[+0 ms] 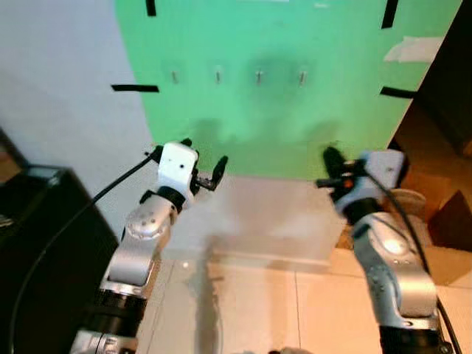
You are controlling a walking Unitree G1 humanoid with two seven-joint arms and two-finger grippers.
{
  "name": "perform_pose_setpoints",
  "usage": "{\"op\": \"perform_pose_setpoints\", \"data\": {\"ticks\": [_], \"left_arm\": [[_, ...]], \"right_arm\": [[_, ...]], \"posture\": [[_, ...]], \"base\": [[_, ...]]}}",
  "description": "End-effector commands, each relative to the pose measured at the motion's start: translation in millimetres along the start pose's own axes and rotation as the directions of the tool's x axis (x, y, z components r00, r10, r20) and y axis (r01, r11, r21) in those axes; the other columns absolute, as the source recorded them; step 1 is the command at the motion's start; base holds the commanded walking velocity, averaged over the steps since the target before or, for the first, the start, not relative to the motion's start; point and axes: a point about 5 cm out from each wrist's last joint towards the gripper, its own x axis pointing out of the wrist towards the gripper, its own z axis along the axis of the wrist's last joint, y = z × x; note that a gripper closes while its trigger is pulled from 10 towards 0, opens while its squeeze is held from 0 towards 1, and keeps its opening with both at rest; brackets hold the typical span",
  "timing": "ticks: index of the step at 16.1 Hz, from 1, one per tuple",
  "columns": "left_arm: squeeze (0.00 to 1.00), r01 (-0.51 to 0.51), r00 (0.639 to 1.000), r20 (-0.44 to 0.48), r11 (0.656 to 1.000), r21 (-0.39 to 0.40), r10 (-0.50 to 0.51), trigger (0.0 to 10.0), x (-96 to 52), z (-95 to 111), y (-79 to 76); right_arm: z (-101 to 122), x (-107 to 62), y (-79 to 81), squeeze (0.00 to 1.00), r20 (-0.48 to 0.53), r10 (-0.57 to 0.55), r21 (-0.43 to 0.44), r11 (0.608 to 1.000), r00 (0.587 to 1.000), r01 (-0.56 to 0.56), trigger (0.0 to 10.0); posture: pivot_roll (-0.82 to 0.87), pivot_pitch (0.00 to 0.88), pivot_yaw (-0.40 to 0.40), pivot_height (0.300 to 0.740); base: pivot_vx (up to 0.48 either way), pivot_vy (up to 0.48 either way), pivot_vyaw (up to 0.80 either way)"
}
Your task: Hang keys on a hook
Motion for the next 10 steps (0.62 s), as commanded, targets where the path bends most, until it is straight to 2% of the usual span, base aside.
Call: {"op": "perform_pose_setpoints", "data": {"ticks": [1, 3, 10], "left_arm": [[0.05, -0.006, 1.0, 0.003, 1.0, 0.001, 0.006, 10.0, 1.3, 4, 4.6], [0.05, 0.001, 1.0, 0.003, 1.0, -0.001, -0.001, 10.0, 2.8, 4, 3.5], [0.06, 0.026, 1.0, -0.004, 1.0, 0.008, -0.026, 10.0, 5.3, 3, 0.9]], "right_arm": [[4, -0.1, 0.5, 0.0, 0.011, -0.001, -0.047, 0.999, 1.0, 0.002, 10.0], [5, 0.3, -2.1, 0.0, 0.024, -0.028, -0.033, 0.999, 0.999, 0.029, 10.0], [10, 1.8, -9.9, 0.0, 0.052, -0.077, 0.009, 0.997, 0.996, 0.077, 10.0]], "posture": [[-0.12, 0.0, 0.052, 0.74], [-0.12, 0.0, 0.058, 0.74], [-0.12, 0.0, 0.056, 0.74]], "base": [[0.285, 0.0, 0.0], [0.302, 0.0, 0.8], [0.305, 0.0, 0.0]]}}
